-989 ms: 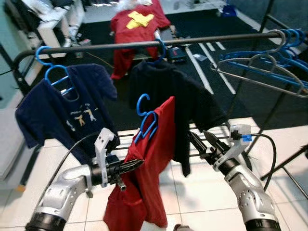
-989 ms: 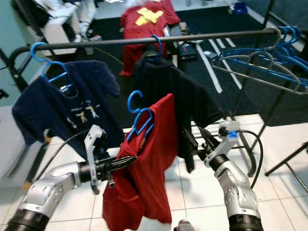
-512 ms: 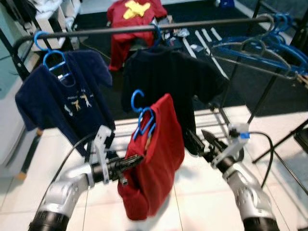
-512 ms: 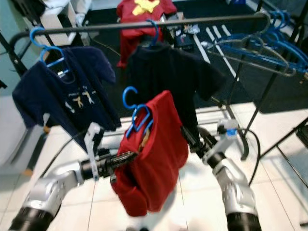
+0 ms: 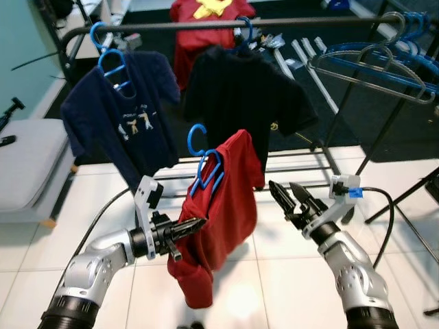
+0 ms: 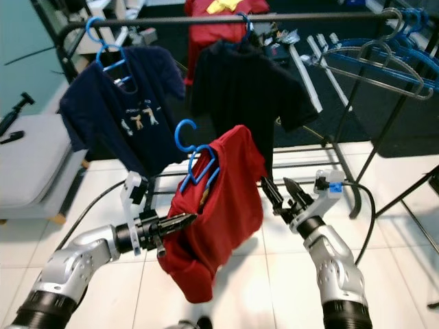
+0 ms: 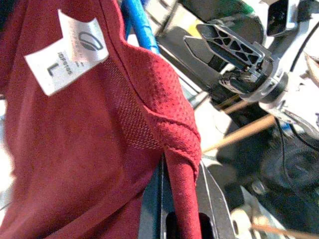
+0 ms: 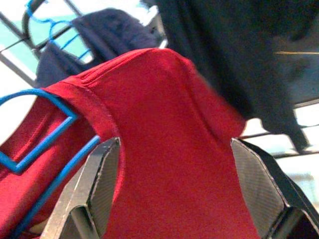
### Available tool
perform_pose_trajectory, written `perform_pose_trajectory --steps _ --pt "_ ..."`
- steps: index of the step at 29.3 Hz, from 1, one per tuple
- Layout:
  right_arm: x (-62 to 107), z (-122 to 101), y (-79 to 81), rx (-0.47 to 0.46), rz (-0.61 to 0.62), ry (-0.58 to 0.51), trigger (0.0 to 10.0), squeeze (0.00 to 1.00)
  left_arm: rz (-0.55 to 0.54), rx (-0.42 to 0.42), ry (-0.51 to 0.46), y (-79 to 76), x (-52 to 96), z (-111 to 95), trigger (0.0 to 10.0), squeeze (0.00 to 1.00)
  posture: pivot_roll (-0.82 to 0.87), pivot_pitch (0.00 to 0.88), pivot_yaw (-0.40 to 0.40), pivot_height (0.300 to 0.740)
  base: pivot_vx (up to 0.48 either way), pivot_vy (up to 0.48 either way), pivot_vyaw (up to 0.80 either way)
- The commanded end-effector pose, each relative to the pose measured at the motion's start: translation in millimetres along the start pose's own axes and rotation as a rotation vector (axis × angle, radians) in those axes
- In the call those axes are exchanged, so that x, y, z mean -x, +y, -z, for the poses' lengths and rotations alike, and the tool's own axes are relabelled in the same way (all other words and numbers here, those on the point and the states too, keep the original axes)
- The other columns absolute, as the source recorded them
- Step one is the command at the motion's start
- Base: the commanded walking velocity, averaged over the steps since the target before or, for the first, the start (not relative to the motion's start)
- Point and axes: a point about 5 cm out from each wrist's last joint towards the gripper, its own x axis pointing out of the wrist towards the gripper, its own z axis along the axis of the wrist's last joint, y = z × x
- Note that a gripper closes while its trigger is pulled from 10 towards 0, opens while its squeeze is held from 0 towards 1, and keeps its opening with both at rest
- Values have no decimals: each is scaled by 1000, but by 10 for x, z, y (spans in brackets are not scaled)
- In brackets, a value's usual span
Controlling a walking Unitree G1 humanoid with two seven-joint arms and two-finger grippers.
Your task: Hang hanger
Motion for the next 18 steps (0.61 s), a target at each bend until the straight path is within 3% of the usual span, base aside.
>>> perform_pose_trajectory --steps 1,4,5,7,8,10,12,15,18 --pt "6 26 7 -27 0 -3 10000 0 -7 -37 -29 32 46 -68 10000 0 -37 155 51 740 -274 0 0" --pt "10 -8 1 -36 -2 -19 10000 0 -26 -81 -37 79 91 -148 10000 0 -37 153 52 740 -91 0 0" --pt "27 -74 -12 -33 -9 -43 10000 0 -51 -155 -58 160 189 -351 10000 0 -36 153 53 740 0 0 0" --pt "27 -74 -12 -33 -9 -43 10000 0 -51 -155 -58 160 189 -351 10000 0 -36 153 53 740 0 0 0" --pt "54 -156 -26 -17 -16 -65 10000 0 -73 -244 -79 230 304 -597 10000 0 -34 152 56 740 0 0 0" --pt "54 -156 -26 -17 -16 -65 10000 0 -73 -244 -79 230 304 -597 10000 0 -34 152 56 740 0 0 0" --pt "115 -381 52 27 -105 -107 10000 0 -61 -432 -149 262 576 -1158 10000 0 -39 149 59 740 0 0 -391" --pt "131 -453 108 43 -148 -118 10000 0 -40 -487 -168 240 664 -1309 10000 0 -40 148 60 740 0 0 -781" --pt "133 -598 219 80 -221 -147 10000 0 38 -559 -129 178 800 -1413 10000 0 -40 148 60 740 0 0 0"
